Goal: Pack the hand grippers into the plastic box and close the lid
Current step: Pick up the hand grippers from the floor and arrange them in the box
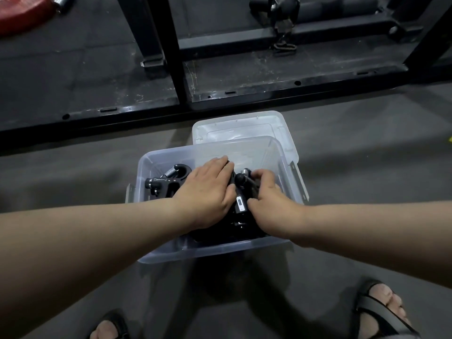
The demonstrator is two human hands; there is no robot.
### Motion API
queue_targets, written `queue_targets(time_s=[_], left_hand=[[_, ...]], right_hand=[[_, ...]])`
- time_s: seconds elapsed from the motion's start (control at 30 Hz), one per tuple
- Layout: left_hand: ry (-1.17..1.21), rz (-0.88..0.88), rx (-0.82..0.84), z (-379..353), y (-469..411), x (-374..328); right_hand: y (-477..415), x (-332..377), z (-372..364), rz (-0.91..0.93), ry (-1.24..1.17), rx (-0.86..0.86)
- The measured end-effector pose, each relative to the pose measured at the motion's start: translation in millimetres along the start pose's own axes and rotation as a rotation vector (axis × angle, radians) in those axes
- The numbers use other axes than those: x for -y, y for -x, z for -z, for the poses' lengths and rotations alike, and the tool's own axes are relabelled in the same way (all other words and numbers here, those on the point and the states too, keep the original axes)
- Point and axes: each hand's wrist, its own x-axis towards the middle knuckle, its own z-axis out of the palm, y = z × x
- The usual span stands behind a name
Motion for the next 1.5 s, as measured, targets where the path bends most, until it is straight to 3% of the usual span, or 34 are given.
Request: queue_targets(time_s=[0.1, 0.27, 0.43, 0.63, 0.7, 0.9, 1.07, 1.23, 1.37, 1.5], left_hand=[[0.000, 0.002, 0.002, -1, 0, 1], [0.002, 0.012, 0.010, 0, 1, 0], [0.008, 0.012, 0.018, 0, 1, 0], [0.004, 0.004, 0.005, -1, 0, 0], [-0.003, 0.003, 0.001, -3, 0, 1], [0.028, -0.004, -0.050, 0, 5, 3], [-0.087, 0.102, -0.093, 5, 31, 25], [-0.107, 0.315, -0.126, 7, 59, 60], [0.006, 0.268, -0.071, 1, 75, 78], [-0.067, 0.290, -0.075, -4, 68, 75]], right_hand=[[-6, -3, 5, -0.016, 0.065, 0.070], [-10, -9, 13, -0.029, 0.223, 0.005], [-15, -3, 15, -0.138, 0.154, 0.092], [-20, -6, 11, -0.127, 0.301, 0.127], [-24, -8, 10, -0.067, 0.336, 0.115], [-17, -12, 26, 0.372, 0.553, -0.043], [-21, -33, 24, 0.515, 0.828, -0.134], [-25, -33, 24, 0.423, 0.684, -0.248], [-25, -34, 21, 0.408, 0.624, -0.240], [-25, -31, 19, 0.349, 0.444, -0.299]])
